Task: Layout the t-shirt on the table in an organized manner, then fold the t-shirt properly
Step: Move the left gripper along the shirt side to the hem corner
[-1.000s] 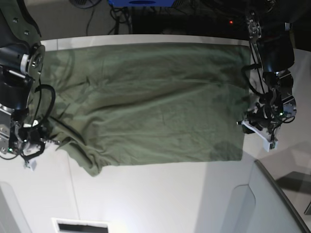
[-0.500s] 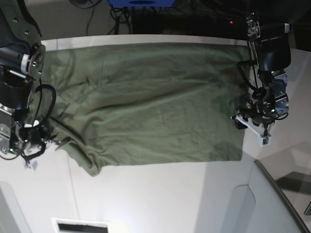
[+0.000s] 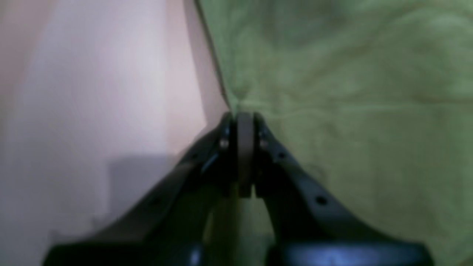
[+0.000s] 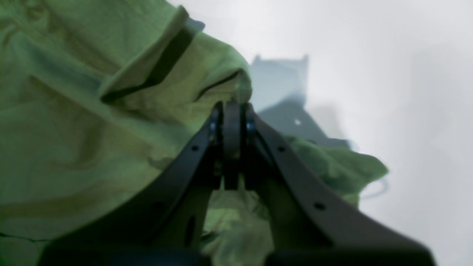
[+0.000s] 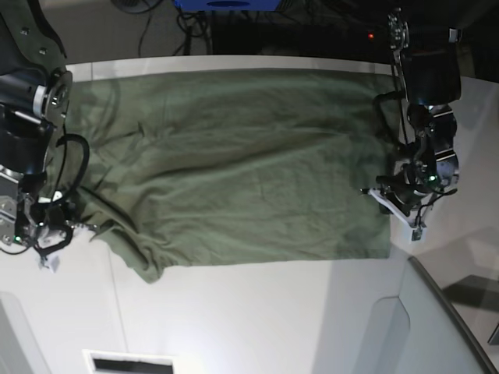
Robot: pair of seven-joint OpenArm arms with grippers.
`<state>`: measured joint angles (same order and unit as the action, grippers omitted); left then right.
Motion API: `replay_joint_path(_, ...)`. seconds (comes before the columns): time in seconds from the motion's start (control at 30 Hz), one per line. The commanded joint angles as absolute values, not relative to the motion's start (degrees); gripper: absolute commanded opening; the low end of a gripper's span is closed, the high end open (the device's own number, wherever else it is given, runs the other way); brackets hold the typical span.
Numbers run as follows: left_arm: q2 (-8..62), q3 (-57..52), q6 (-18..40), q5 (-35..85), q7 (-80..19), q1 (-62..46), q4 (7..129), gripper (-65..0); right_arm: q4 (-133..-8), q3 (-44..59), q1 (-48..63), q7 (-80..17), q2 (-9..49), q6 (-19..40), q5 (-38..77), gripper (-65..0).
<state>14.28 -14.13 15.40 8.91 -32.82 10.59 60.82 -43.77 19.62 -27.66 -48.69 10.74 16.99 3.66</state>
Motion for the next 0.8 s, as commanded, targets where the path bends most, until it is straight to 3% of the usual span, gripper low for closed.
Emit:
replay_joint_path(0.0, 14.90, -14.29, 15.60, 9.01, -33.89, 10.77, 65.01, -65.0, -44.70, 19.56, -29.32, -48.04, 11.56, 17.10, 3.82, -65.0)
replay_joint_path(0.37, 14.64, -14.64, 15.60, 8.75, -43.21, -1.89, 84.53, -65.0, -44.70, 19.56, -29.14, -48.04, 11.56, 17.10, 3.82, -65.0)
replay_joint_path(0.77, 15.25, -14.55, 15.60, 8.40, -44.44, -4.35, 84.35, -65.0, -44.70, 19.56, -29.14, -48.04, 11.56, 17.10, 3.82, -65.0)
